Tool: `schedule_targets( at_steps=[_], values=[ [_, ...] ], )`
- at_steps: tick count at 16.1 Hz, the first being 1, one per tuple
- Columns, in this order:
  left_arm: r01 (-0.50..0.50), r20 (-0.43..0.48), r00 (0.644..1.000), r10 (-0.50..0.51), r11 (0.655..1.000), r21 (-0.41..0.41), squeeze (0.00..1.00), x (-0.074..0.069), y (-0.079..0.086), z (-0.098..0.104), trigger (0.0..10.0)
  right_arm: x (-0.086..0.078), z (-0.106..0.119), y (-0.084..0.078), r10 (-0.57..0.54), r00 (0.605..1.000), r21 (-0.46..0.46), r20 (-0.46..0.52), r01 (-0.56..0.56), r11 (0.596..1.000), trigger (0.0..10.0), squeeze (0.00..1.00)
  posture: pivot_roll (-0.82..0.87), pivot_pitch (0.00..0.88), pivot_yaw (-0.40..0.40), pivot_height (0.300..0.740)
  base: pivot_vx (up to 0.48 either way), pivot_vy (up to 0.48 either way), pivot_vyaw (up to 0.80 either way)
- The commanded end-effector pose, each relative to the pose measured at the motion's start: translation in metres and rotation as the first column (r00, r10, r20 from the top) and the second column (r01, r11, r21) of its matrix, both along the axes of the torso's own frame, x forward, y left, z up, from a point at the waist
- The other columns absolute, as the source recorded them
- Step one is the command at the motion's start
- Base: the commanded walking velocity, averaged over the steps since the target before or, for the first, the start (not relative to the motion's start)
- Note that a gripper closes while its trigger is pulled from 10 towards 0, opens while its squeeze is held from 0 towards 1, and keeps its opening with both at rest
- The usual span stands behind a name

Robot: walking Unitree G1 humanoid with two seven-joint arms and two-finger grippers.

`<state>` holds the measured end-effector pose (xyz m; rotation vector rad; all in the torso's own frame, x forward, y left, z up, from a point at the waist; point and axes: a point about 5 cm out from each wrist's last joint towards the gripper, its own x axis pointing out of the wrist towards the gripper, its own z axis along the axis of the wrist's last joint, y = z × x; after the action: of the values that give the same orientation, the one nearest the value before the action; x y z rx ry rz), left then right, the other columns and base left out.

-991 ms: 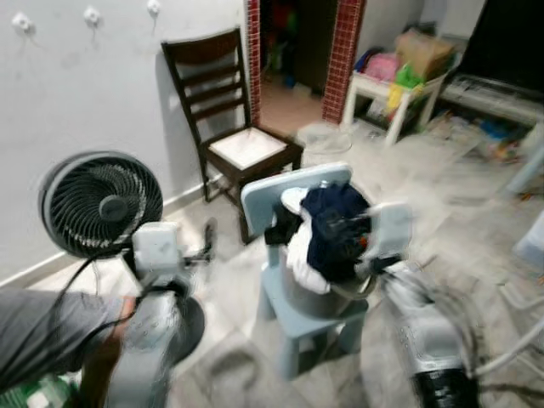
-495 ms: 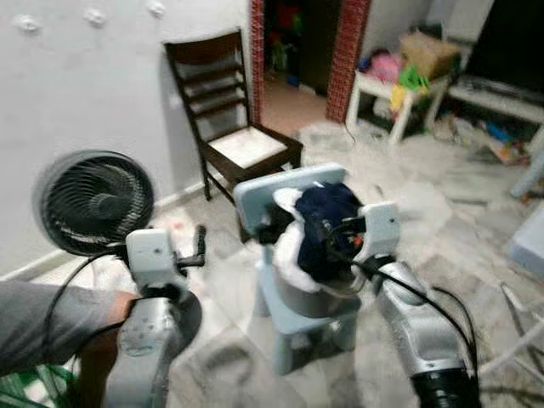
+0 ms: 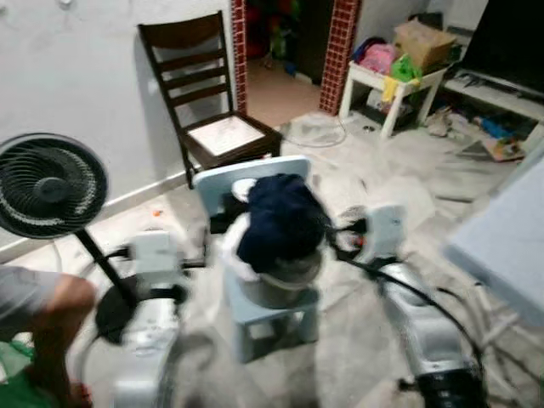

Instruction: Hang hanger

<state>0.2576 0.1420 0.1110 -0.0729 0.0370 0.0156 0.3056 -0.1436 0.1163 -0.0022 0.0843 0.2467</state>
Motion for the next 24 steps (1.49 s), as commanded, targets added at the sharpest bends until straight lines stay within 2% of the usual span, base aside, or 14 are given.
schedule_targets(
  at_steps=[1, 3, 11, 14, 20, 24],
  values=[
    [-0.027, 0.007, 1.000, 0.027, 0.999, 0.024, 0.00, 0.0002, 0.0082, 0.0021, 10.0, 0.0013, 0.0050, 0.0063, 0.017, 1.000, 0.011, 0.014, -0.017, 1.000, 10.0, 0.00, -0.07, 0.006, 0.003, 0.740, 0.000, -0.390, 0.00],
    [-0.030, 0.021, 0.999, 0.030, 1.000, 0.000, 0.00, 0.0009, 0.0078, 0.0028, 10.0, 0.0013, 0.0050, 0.0064, 0.016, 1.000, 0.010, 0.014, -0.017, 1.000, 10.0, 0.00, -0.07, 0.006, 0.003, 0.740, 0.000, -0.161, 0.00],
    [-0.060, 0.010, 0.998, 0.060, 0.998, -0.007, 0.00, 0.0047, 0.0116, 0.0017, 10.0, 0.0003, 0.0039, 0.0075, 0.024, 1.000, 0.001, 0.011, -0.024, 1.000, 10.0, 0.00, -0.08, 0.008, 0.007, 0.740, 0.000, 0.000, 0.00],
    [-0.068, 0.008, 0.998, 0.069, 0.997, -0.029, 0.00, 0.0055, 0.0149, 0.0018, 10.0, 0.0013, 0.0043, 0.0091, 0.027, 1.000, 0.003, 0.014, -0.027, 1.000, 10.0, 0.00, -0.07, 0.003, 0.007, 0.740, 0.000, 0.000, 0.71],
    [-0.048, 0.016, 0.999, 0.048, 0.998, -0.039, 0.00, 0.0041, 0.0141, 0.0023, 10.0, 0.0019, 0.0040, 0.0103, 0.030, 0.999, 0.004, 0.012, -0.030, 1.000, 10.0, 0.00, -0.07, 0.003, 0.005, 0.740, 0.000, 0.000, 0.00],
    [-0.037, 0.020, 0.999, 0.038, 0.998, -0.042, 0.00, 0.0039, 0.0136, 0.0024, 10.0, 0.0017, 0.0039, 0.0102, 0.031, 0.999, 0.004, 0.013, -0.031, 1.000, 10.0, 0.00, -0.07, 0.002, 0.006, 0.740, 0.288, 0.000, 0.00]
  ],
)
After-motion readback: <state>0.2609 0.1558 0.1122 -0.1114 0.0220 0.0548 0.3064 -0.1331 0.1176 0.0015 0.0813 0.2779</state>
